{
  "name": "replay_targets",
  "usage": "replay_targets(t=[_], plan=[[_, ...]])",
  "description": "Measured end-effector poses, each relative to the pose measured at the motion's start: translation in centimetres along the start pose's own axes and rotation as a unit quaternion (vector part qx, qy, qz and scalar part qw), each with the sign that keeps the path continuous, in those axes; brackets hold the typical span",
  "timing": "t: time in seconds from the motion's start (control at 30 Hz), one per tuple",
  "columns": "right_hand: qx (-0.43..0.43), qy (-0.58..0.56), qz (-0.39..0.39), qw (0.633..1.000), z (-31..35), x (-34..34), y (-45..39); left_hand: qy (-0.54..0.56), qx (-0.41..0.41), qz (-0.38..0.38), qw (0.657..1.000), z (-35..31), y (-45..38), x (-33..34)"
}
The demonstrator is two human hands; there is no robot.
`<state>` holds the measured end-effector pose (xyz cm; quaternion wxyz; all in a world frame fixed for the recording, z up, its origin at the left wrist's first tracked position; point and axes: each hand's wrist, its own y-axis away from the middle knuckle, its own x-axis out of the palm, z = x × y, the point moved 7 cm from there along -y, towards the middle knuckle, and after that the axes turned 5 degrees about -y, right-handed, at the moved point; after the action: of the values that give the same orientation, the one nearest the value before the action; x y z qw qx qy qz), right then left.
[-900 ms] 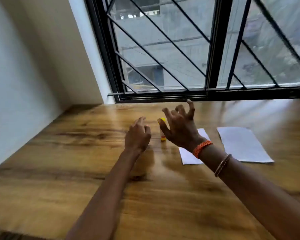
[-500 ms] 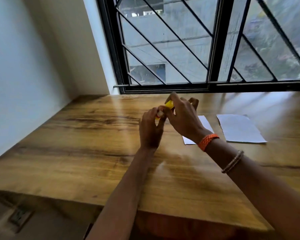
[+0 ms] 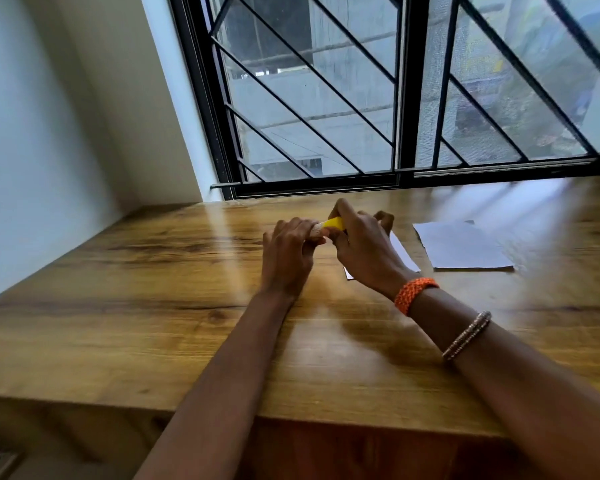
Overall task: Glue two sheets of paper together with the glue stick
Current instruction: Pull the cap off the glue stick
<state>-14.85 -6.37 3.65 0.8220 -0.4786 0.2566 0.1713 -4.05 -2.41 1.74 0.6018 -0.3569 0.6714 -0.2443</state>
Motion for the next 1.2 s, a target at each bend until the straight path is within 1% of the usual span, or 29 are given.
replay_targets(t=[0.07,0.13,0.23,0.3,0.43,0.53,0.6,0.67,0.73,0.87,0.93,1.0,1.07,1.13,1.2], plan=[[0.006,-0.01,-0.004,1.0,0.0,-0.5,-0.1,0.001,0.001,0.016,1.0,-0.6,0.2,0.1],[0.009,-0.022,-0.01,1.0,0.3,-0.9,-0.3,-0.022,0.012,0.009,1.0,-1.1,0.4,-0.3],[0.024,-0.062,-0.032,0.997,0.8,-1.4,-0.2,-0.073,0.049,-0.047,0.995,-2.2,0.5,-1.3],[0.044,-0.097,-0.043,0.993,1.0,-1.5,-0.2,-0.094,0.074,-0.099,0.988,-3.0,0.6,-2.1],[0.088,-0.154,-0.065,0.982,1.4,-1.7,-0.3,-0.108,0.047,-0.198,0.973,-2.5,0.6,-3.8],[0.139,-0.164,-0.075,0.974,1.2,-1.9,-0.4,-0.105,0.037,-0.234,0.966,-1.9,0.7,-4.4],[0.179,-0.205,-0.069,0.96,0.6,-1.7,-0.3,-0.117,0.051,-0.241,0.962,-2.3,0.7,-4.6],[0.214,-0.227,-0.065,0.948,0.2,-1.5,-0.1,-0.12,0.055,-0.237,0.962,-2.6,0.5,-4.5],[0.224,-0.223,-0.061,0.947,0.2,-1.6,0.0,-0.116,0.049,-0.225,0.966,-2.8,0.4,-4.4],[0.186,-0.165,-0.057,0.967,0.6,-1.5,0.1,-0.122,0.049,-0.189,0.973,-3.1,0.4,-4.2],[0.153,-0.131,-0.061,0.978,0.9,-1.6,0.1,-0.119,0.05,-0.17,0.977,-3.2,0.3,-4.1],[0.094,-0.089,-0.058,0.99,1.6,-1.8,0.0,-0.098,0.047,-0.138,0.984,-3.1,0.1,-3.8],[0.025,-0.008,-0.039,0.999,2.0,-1.7,-0.1,-0.06,0.036,-0.095,0.993,-2.8,0.0,-3.4],[-0.037,0.1,-0.005,0.994,2.0,-1.4,-0.1,-0.028,0.022,-0.037,0.999,-2.2,0.0,-2.5],[-0.069,0.147,0.01,0.987,1.9,-1.3,-0.2,-0.006,0.014,0.014,1.0,-1.8,0.0,-1.6]])
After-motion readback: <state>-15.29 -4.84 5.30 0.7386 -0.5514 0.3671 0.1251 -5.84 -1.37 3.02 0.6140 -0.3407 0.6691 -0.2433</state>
